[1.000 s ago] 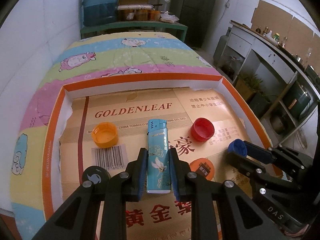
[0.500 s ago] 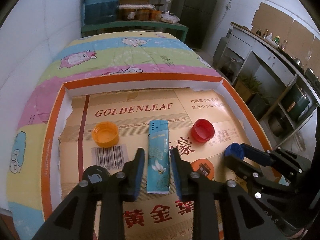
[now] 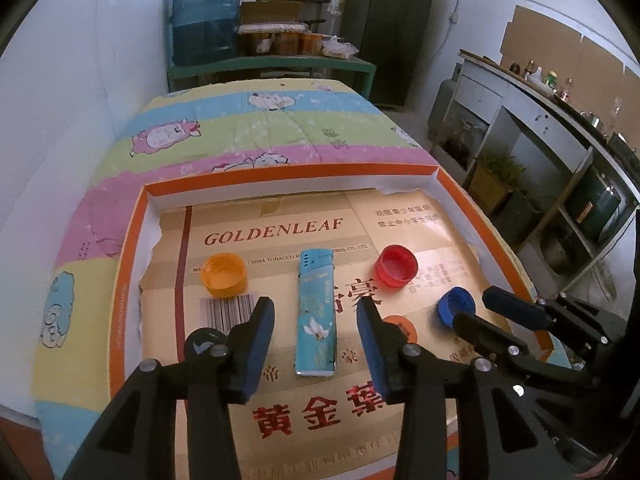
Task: Organize rigid objects
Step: 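Open the left tool on the lighter while the right tool releases the blue cap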
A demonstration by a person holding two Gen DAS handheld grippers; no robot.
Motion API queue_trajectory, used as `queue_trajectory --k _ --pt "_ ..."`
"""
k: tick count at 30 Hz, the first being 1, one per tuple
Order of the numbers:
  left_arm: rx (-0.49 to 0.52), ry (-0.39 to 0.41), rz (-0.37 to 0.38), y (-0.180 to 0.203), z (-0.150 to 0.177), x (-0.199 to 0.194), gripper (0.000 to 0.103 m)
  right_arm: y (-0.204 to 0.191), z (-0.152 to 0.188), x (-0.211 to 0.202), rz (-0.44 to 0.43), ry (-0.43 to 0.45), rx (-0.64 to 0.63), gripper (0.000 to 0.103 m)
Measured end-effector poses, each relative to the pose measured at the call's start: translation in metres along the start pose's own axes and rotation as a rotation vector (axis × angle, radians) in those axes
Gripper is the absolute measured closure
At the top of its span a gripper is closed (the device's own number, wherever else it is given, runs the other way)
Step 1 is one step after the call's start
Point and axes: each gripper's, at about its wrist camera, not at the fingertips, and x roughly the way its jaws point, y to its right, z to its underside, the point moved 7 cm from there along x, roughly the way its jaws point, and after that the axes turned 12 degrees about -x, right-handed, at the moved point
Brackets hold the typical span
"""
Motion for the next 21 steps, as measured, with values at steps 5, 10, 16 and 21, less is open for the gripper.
queue_trajectory --k 5,10,16,21 --pt "0.009 0.010 0.005 0.003 0.002 -0.010 0.060 -0.003 0.000 -0.011 0.005 0.011 -0.004 0.066" --pt "0.007 0.027 0.010 0.004 0.003 -0.022 0.060 -0.007 -0.002 -0.021 0.009 0.023 -0.009 0.066" --pt "0.000 0.049 0.013 0.002 0.006 -0.037 0.060 -0.013 -0.004 -0.033 0.016 0.037 -0.013 0.066" --pt "-0.013 0.060 0.020 0.000 0.009 -0.048 0.060 -0.018 -0.004 -0.041 0.019 0.043 -0.016 0.066"
